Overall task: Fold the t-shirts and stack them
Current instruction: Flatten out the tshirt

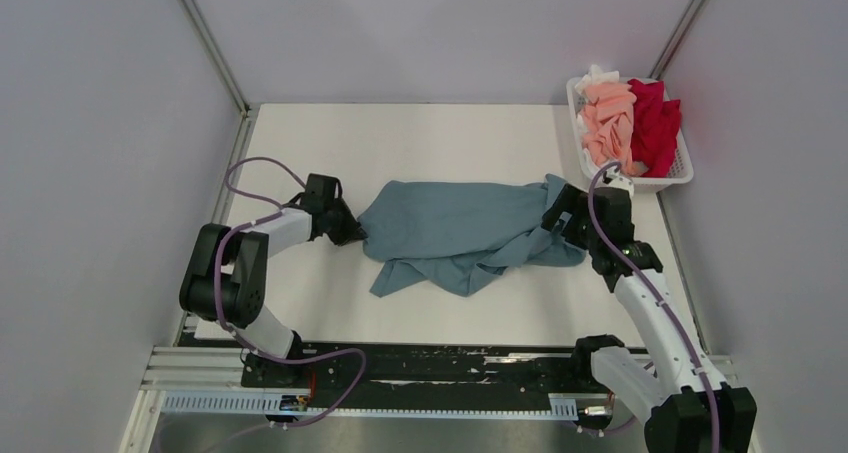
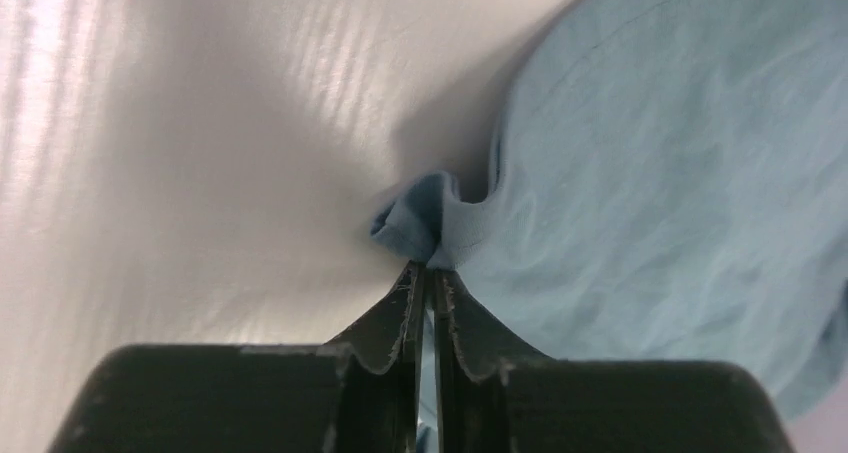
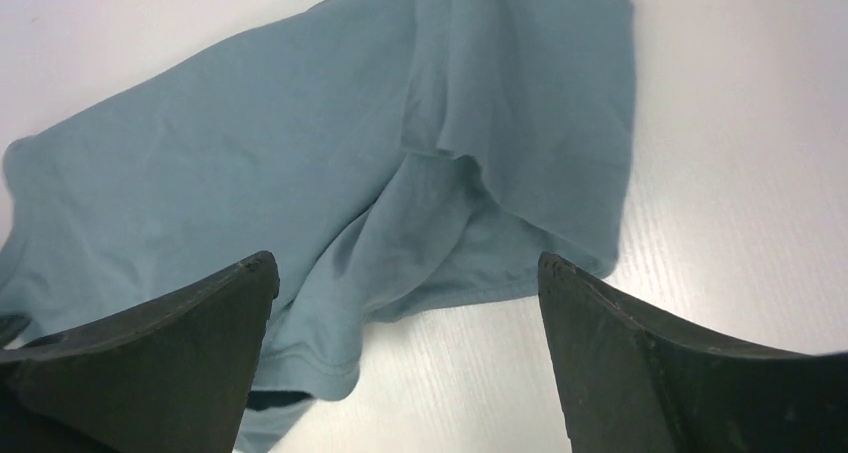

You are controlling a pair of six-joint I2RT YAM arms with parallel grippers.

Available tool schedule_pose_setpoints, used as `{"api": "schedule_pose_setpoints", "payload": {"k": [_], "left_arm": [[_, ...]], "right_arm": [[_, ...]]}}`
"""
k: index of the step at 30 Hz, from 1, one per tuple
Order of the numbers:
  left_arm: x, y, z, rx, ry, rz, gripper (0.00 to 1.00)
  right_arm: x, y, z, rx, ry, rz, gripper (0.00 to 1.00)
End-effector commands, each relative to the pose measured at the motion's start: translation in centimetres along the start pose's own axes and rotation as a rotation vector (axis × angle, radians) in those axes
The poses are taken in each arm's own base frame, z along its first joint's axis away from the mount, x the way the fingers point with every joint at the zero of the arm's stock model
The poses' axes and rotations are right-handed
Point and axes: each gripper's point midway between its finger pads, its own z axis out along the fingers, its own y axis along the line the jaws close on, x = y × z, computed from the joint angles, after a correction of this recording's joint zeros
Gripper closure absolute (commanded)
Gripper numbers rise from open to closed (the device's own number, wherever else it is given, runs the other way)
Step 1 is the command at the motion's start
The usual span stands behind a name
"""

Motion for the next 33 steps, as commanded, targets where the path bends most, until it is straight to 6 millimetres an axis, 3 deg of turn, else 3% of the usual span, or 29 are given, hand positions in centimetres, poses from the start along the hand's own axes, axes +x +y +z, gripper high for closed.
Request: {"api": "schedule_pose_setpoints", "payload": {"k": [1, 5, 6, 8, 13, 18, 26, 29, 33], "left_arm": [[0.0, 0.0, 1.1, -0.023, 0.010, 0.020, 0.99], [-1.0, -0.1, 0.5, -0.023, -0.052, 0.045, 1.00], [-0.9, 0.1, 0.4, -0.021, -0.060, 0.047, 1.00], [-1.0, 0.4, -0.3, -0.024, -0.085, 0.048, 1.00], [-0.7, 2.1, -2.0, -0.077, -0.134, 0.024, 1.00], [0.2, 2.8, -3.2, -0.063, -0.154, 0.015, 1.00], [0.5, 3.9, -4.5, -0.083, -0.198, 0.008, 1.00], [0.4, 4.2, -4.9, -0.092, -0.216, 0.007, 1.00], [0.0, 4.9, -5.3, -0.125, -0.246, -0.005, 1.00]], "right_arm": [[0.6, 4.6, -1.5, -0.257, 0.031, -0.075, 0.00], [2.9, 9.3, -3.8, -0.427, 0.043, -0.263, 0.00], [4.5, 11.5, -4.9, -0.509, 0.058, -0.340, 0.00], [6.9, 14.1, -6.1, -0.585, 0.087, -0.436, 0.00], [12.2, 16.3, -5.0, -0.518, 0.202, -0.510, 0.02], [15.3, 14.9, -1.8, -0.278, 0.255, -0.496, 0.11], [18.3, 11.6, 0.3, -0.012, 0.288, -0.408, 0.38], [18.1, 9.5, 0.1, 0.079, 0.273, -0.377, 0.60], [18.0, 8.1, -0.8, 0.076, 0.272, -0.344, 0.84]]}}
